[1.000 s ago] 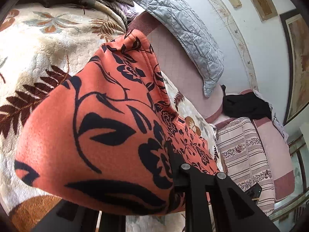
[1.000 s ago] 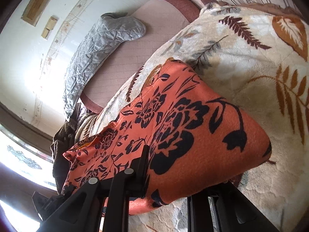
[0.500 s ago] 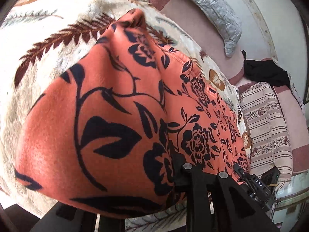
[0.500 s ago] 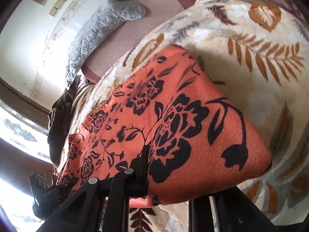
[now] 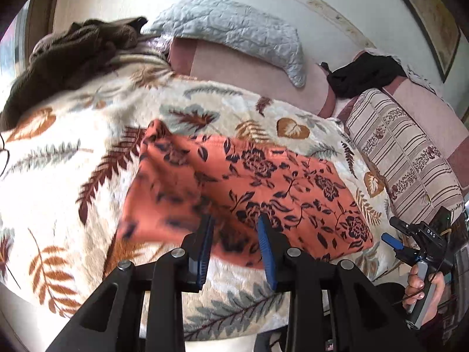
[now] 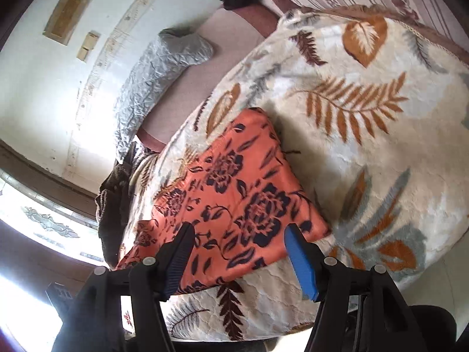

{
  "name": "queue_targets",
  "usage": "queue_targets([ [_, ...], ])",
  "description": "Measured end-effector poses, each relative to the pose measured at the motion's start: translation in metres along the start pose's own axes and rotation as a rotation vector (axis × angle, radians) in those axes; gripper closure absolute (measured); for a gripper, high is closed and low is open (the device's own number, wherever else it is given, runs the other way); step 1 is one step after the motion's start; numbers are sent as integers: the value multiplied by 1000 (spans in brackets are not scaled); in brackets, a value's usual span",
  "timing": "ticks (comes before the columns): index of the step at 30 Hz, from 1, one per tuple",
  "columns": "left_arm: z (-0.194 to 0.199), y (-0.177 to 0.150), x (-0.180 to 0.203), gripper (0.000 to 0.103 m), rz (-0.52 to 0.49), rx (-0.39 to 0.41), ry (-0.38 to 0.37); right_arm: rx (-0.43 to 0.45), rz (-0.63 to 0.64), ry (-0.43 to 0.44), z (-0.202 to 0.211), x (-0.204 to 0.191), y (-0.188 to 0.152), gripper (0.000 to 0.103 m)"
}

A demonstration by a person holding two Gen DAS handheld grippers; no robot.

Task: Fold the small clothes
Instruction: 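Lower the folded dress onto the blanket with both tools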

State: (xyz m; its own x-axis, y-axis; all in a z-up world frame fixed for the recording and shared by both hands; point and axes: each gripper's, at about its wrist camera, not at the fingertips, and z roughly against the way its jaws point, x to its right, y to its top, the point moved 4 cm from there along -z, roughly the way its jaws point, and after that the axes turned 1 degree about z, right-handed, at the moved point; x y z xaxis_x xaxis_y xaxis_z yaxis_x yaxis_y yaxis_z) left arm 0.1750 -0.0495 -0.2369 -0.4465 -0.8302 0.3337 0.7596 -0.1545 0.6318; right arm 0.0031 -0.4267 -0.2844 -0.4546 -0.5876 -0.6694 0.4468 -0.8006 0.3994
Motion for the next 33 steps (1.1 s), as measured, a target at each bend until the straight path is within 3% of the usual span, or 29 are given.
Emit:
queue_targets([
  [5, -28, 35, 1, 56, -27, 26, 103, -27, 38, 40, -34, -32, 3, 40],
  [9, -68, 33, -18, 55, 19, -55, 192, -65, 37, 41, -67, -42, -8, 40],
  [14, -117, -7, -50, 55, -17, -214, 310, -146, 35, -38, -102, -15, -27, 43],
  [15, -119, -11, -50, 55, -48, -203, 314, -141, 42, -39, -104, -11, -28, 49],
  [17, -116, -10, -43, 54, -95, -200, 331, -143, 53, -37, -103, -12, -28, 49],
  [24, -100, 23, -29, 52, -52, -140, 284, -149, 47, -8, -97, -29, -9, 48],
  [29, -131, 47, -35, 52, 1, -156, 315, -122, 39, 4, -111, -46, 21, 48],
  [33, -166, 42, -56, 51, 37, -227, 377, -120, 49, 4, -132, -54, 30, 48],
])
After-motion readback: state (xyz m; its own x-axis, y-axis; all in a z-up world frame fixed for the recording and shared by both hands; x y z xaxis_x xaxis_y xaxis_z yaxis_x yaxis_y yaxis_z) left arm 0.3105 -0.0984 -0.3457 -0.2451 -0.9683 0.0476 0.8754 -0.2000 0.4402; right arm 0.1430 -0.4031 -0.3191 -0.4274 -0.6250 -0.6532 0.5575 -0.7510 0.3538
